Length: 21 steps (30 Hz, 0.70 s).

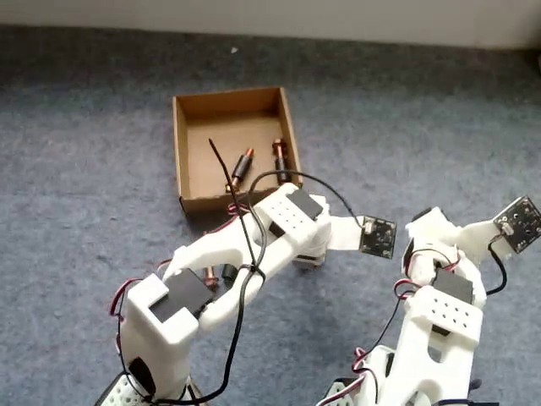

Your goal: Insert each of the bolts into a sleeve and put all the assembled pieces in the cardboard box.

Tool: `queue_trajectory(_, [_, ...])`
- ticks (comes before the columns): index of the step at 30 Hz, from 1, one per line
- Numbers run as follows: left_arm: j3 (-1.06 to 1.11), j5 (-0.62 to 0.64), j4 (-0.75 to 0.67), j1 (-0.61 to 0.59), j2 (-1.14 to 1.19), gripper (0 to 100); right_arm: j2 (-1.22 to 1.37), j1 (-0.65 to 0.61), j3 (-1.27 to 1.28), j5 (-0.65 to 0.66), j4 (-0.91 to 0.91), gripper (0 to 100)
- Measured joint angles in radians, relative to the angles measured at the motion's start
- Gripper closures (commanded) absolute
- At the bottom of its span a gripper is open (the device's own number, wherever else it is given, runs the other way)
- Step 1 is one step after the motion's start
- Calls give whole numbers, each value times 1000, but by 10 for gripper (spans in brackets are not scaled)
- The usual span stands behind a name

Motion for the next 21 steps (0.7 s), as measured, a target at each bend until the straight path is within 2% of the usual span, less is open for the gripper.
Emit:
queue_trajectory(2, [0,0,0,3,3,797,0,0,0,0,0,994])
queue_trajectory(10, [-37,2,23,23,55,967,0,0,0,0,0,994])
queue_trajectory(21, [-98,-2,143,35,86,995,0,0,0,0,0,994])
